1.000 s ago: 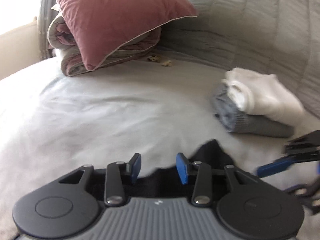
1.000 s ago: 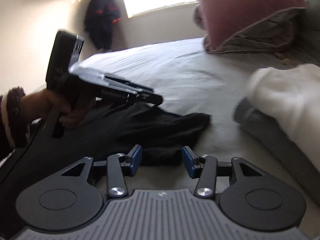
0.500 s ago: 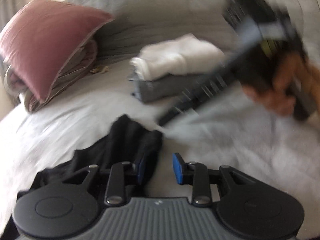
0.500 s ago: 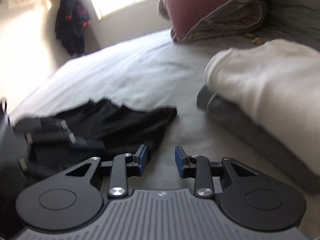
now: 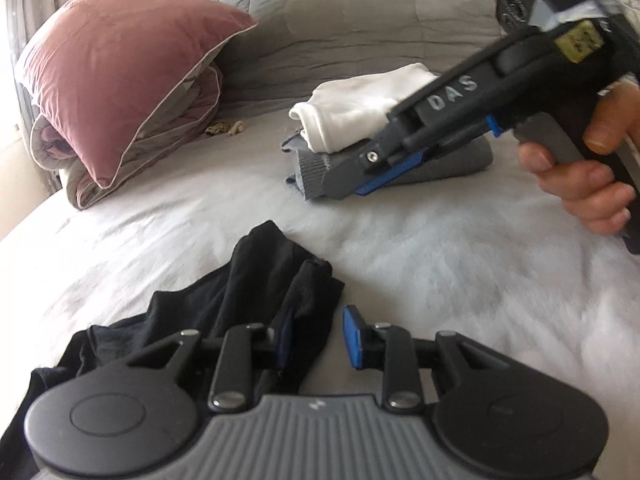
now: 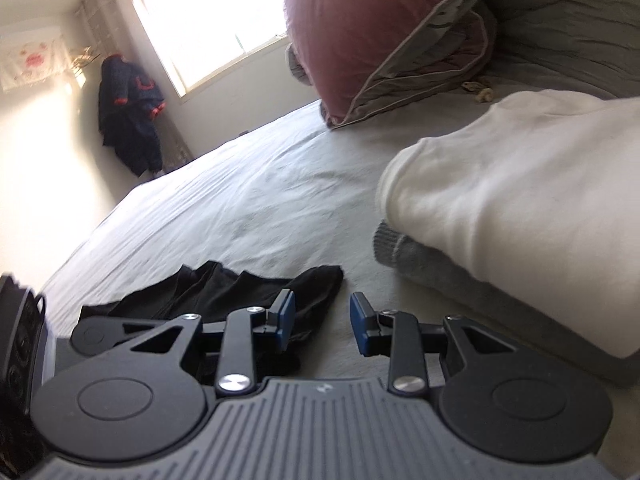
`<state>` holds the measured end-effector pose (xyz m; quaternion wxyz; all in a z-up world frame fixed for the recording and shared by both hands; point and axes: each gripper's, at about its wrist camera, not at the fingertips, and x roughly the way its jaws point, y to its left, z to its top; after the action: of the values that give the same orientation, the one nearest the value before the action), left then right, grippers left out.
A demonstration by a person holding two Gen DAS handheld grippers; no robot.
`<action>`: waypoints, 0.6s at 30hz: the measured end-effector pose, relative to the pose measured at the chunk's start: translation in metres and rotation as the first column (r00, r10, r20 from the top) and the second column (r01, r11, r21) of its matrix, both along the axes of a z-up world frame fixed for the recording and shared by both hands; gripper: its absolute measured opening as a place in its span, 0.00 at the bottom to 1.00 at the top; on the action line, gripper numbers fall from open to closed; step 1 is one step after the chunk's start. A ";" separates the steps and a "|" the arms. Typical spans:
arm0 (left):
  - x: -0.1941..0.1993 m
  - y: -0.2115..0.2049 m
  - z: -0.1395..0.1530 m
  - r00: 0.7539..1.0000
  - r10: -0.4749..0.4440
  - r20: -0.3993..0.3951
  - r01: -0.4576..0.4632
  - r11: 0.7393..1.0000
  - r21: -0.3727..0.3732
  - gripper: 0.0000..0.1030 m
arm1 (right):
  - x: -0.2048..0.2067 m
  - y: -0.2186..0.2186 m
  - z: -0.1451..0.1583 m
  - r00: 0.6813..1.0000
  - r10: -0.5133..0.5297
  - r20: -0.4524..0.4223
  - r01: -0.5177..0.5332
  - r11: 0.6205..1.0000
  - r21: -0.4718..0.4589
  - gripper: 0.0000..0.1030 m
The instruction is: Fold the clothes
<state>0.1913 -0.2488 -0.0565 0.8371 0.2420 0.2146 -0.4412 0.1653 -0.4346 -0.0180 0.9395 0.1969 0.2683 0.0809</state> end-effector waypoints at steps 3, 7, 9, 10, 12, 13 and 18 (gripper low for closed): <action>0.000 -0.003 -0.002 1.000 -0.011 0.013 0.011 1.000 0.013 0.28 | 0.000 -0.003 0.000 1.000 -0.013 0.004 0.012 1.000 0.011 0.32; 0.007 -0.012 -0.002 1.000 -0.013 0.000 0.013 1.000 0.020 0.28 | -0.001 -0.005 0.002 1.000 -0.021 0.014 0.020 0.999 0.025 0.35; 0.013 -0.017 -0.003 1.000 -0.012 -0.015 0.012 1.000 0.023 0.27 | -0.002 -0.007 0.002 1.000 -0.024 0.017 0.024 0.999 0.030 0.35; 0.017 -0.019 -0.002 0.999 -0.005 -0.033 0.006 1.000 0.016 0.24 | -0.002 -0.008 0.002 0.999 -0.027 0.021 0.026 0.999 0.035 0.35; 0.025 -0.019 -0.001 0.996 0.017 -0.087 -0.018 1.000 -0.013 0.04 | -0.003 -0.011 0.003 0.999 -0.031 0.031 0.029 0.998 0.051 0.35; 0.030 -0.017 0.001 0.992 0.021 -0.127 -0.026 0.999 -0.039 0.04 | -0.003 -0.012 0.004 0.999 -0.032 0.035 0.030 0.998 0.059 0.35; 0.045 -0.004 0.008 0.937 -0.053 -0.346 -0.022 0.978 -0.207 0.04 | -0.004 -0.014 0.005 0.998 -0.026 0.051 0.022 0.996 0.088 0.36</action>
<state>0.2358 -0.2523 -0.0487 0.8026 0.0727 0.3109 -0.5038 0.1612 -0.4484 -0.0134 0.9376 0.2388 0.2375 0.0864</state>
